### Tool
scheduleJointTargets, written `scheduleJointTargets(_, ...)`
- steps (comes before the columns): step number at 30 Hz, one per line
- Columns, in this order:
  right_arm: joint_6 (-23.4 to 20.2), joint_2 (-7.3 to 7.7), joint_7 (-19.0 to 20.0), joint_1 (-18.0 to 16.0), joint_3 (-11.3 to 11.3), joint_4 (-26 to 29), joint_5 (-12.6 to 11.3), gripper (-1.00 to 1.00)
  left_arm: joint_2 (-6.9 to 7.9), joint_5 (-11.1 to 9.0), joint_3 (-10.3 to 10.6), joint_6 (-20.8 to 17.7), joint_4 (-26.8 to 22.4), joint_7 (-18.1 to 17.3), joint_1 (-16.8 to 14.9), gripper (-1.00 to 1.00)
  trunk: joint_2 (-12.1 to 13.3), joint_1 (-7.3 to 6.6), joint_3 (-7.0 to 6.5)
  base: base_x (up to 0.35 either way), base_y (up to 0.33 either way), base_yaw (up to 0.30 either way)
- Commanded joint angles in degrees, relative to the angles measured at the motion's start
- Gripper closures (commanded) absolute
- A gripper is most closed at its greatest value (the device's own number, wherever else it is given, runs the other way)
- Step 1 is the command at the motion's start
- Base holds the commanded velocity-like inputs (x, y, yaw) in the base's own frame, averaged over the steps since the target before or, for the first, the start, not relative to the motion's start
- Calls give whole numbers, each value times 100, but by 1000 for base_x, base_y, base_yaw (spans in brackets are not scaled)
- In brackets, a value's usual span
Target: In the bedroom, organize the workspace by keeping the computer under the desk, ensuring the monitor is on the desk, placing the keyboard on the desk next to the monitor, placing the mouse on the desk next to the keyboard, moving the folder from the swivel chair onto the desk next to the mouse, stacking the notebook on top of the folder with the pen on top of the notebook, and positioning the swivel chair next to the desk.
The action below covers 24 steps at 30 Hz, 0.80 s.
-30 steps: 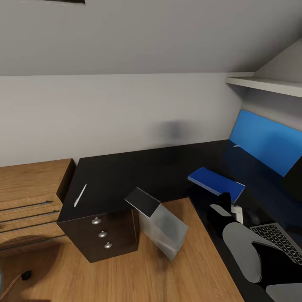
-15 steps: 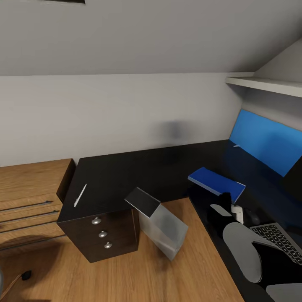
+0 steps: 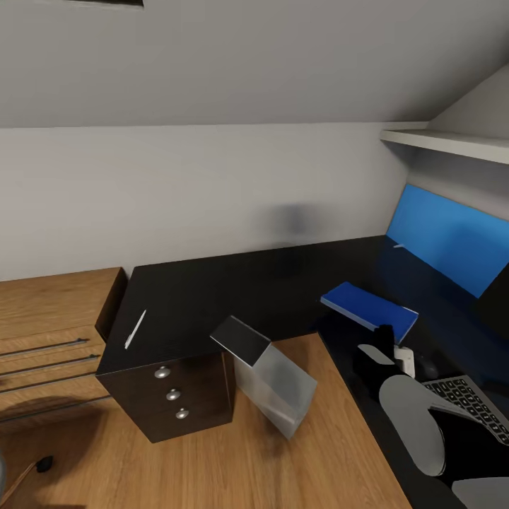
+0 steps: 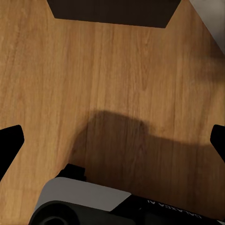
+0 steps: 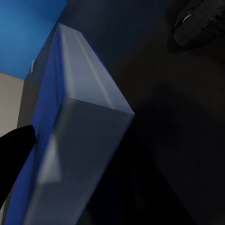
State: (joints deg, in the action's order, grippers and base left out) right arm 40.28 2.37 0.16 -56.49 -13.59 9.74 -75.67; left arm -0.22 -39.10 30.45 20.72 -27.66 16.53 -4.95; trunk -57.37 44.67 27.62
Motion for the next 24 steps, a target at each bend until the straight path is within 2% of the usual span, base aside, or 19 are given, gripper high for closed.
scheduleJointTargets(1, 15, 1, 1, -3, 15, 1, -34, 100, 5, -36, 48, 28, -2, 46, -6, -100, -4, 0, 6, 0, 0, 0)
scheduleJointTargets(10, 15, 1, -5, -3, 15, 1, -40, 100, 5, -36, 48, 28, 1, 46, -6, -100, -4, 0, 6, 0, 0, 0)
scheduleJointTargets(11, 15, 1, -5, -2, 15, 1, -41, -100, 5, -36, 48, 28, 0, 46, -6, -100, -4, 0, 6, 0, 0, 0)
scheduleJointTargets(24, 6, 9, -7, -4, 15, 1, -43, -100, 5, -36, 48, 32, -2, 44, -6, -100, -4, 0, 6, 0, 0, 0)
